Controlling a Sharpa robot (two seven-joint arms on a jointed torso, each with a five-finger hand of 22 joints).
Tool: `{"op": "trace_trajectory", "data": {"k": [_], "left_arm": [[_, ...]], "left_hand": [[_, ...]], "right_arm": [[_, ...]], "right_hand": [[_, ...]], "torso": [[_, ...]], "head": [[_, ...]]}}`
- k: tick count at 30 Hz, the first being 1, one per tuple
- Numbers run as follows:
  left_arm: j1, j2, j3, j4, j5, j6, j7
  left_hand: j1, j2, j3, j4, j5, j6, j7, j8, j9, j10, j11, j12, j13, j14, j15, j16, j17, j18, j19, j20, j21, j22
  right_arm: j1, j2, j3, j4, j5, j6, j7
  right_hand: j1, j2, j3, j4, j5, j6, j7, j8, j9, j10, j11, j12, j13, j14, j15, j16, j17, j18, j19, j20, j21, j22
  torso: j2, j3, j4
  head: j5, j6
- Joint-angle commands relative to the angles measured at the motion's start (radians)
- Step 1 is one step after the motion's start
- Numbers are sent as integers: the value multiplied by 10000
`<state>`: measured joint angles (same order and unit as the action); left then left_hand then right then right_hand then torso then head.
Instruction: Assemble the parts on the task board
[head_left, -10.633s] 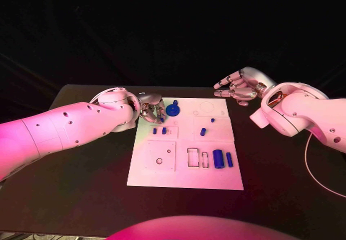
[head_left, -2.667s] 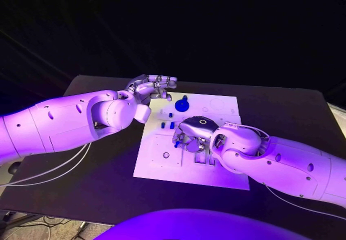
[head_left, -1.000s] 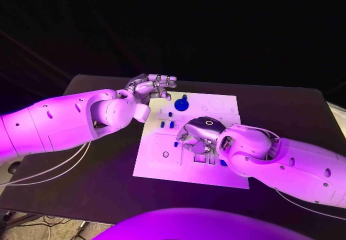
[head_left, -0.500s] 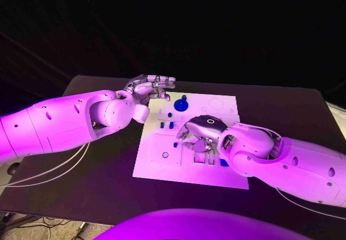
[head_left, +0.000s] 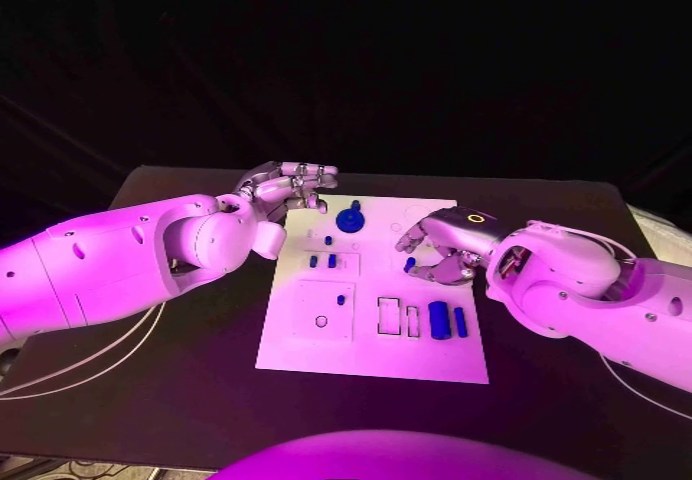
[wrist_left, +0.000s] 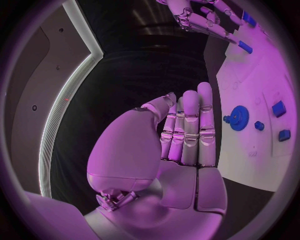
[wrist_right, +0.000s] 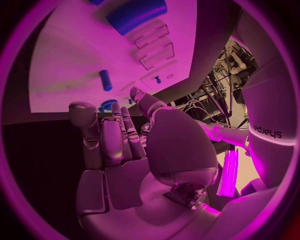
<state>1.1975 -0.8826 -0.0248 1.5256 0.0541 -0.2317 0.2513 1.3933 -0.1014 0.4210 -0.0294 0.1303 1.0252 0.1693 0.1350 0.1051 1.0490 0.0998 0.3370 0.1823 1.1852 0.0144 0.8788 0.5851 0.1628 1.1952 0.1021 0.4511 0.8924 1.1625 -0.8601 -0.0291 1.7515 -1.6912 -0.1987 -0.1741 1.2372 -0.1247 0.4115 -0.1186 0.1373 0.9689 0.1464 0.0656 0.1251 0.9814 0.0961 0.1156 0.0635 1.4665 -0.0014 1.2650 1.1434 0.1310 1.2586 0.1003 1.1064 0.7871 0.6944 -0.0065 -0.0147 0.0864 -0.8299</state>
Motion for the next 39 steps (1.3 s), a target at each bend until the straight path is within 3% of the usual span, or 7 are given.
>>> {"op": "trace_trajectory", "data": {"k": [1,6,10,13,20,27,39], "left_arm": [[2,3,6,33,-207,231,84],[0,26,6,12,-226,266,72],[0,53,6,-2,-231,307,56],[0,61,5,-14,-232,321,48],[0,72,5,-33,-233,341,33],[0,80,5,-32,-233,362,12],[0,93,5,-30,-234,377,10]], "left_hand": [[15,70,-41,2,18,-54,16,48,-9,-44,-14,35,9,-78,-11,-69,-8,189,-20,79,-61,-14],[15,70,-41,2,18,-54,16,48,-9,-44,-14,35,9,-78,-11,-69,-8,189,-20,79,-61,-14],[5,72,-52,6,15,-56,19,54,-10,-51,-11,47,10,-83,-7,-68,-14,187,-21,81,-67,-18],[5,72,-52,6,15,-56,19,54,-10,-51,-11,47,10,-83,-7,-68,-14,187,-21,81,-67,-18],[5,72,-52,6,15,-56,19,54,-10,-51,-11,47,10,-83,-7,-68,-14,187,-21,81,-67,-18],[5,72,-52,6,15,-56,19,54,-10,-51,-11,47,10,-83,-7,-68,-14,187,-21,81,-67,-18],[5,72,-52,6,15,-56,19,54,-10,-51,-11,47,10,-83,-7,-68,-14,187,-21,81,-67,-18]], "right_arm": [[94,-317,-3,-16,65,602,-371],[119,-461,-21,-259,-222,807,-342],[67,-336,-40,-484,-358,857,-310],[19,-172,-47,-623,-392,794,-310],[-23,306,-52,-1051,-409,674,-290],[-72,684,-54,-1343,-321,666,-142],[-112,924,-58,-1472,-246,910,-20]], "right_hand": [[72,-98,-420,72,133,-260,-33,-24,-105,-411,-23,-54,15,271,-134,-106,-95,162,-144,-81,-204,-238],[242,-44,-849,129,143,-351,-115,-20,-188,-649,-77,33,23,261,-205,-189,-198,171,-168,-135,-363,-413],[376,63,-945,131,158,-305,-138,-4,-207,-650,-95,126,32,277,-202,-194,-207,166,-142,-140,-391,-433],[549,225,-951,107,121,-249,-115,2,-228,-616,-79,234,36,286,-118,-208,-228,149,-107,-95,-406,-439],[789,523,-812,58,-122,-107,-108,14,-267,-447,-46,459,35,272,-2,-288,-338,136,-13,10,-367,-374],[781,711,-498,76,-218,208,-51,54,-293,161,-13,788,17,276,69,-281,-349,125,88,92,-286,-267],[657,751,-2,110,-250,873,-80,202,-249,948,-132,930,-1,322,-14,-101,-170,94,230,37,-91,-9]], "torso": [[-26,-25,-54],[-29,-19,-75],[-21,-16,-19],[-16,-15,-14],[-16,-31,-14],[-9,-21,-36],[-25,-19,-40]], "head": [[-36,56],[-29,69],[-61,80],[-40,81],[-25,89],[10,70],[39,13]]}}
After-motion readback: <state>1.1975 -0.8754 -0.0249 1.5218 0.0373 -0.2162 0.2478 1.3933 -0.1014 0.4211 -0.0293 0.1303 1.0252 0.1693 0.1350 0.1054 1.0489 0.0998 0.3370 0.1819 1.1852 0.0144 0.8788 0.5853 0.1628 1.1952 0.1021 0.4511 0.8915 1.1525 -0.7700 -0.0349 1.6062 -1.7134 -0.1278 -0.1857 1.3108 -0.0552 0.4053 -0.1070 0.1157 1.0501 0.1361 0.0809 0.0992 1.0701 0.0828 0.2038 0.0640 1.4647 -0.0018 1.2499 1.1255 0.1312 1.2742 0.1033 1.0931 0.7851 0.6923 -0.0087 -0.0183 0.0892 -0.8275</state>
